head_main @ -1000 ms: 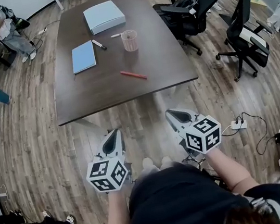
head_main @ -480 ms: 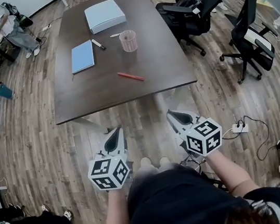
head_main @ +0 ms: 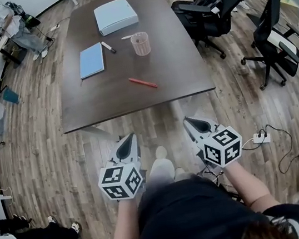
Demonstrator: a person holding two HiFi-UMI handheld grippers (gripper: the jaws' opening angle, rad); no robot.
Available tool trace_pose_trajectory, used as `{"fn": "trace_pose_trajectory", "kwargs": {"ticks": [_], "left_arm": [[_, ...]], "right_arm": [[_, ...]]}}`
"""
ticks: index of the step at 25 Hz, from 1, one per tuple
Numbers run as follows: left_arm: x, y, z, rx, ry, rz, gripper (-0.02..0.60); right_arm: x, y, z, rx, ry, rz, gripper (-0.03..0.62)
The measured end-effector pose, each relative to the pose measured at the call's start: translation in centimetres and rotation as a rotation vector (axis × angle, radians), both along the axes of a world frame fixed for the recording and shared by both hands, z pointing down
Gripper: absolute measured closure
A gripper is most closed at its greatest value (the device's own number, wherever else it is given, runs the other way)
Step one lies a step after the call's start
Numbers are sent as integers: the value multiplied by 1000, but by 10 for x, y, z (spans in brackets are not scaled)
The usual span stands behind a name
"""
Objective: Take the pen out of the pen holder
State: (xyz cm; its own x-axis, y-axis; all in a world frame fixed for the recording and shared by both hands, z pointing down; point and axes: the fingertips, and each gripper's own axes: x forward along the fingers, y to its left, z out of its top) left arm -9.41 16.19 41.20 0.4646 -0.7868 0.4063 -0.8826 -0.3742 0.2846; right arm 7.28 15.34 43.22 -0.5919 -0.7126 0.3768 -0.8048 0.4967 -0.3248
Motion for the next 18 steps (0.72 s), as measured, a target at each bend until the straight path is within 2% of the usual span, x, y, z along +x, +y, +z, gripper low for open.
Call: {"fn": "trace_pose_trajectory", "kwargs": {"ticks": [10,18], "left_arm": [[14,-63,0,29,18,99,565],[-3,-127,-3,47,4,145,563]], "right_arm": [[-6,-42,3,-10,24,23,577],[-33,-103,3,-17,46,36,577]]}}
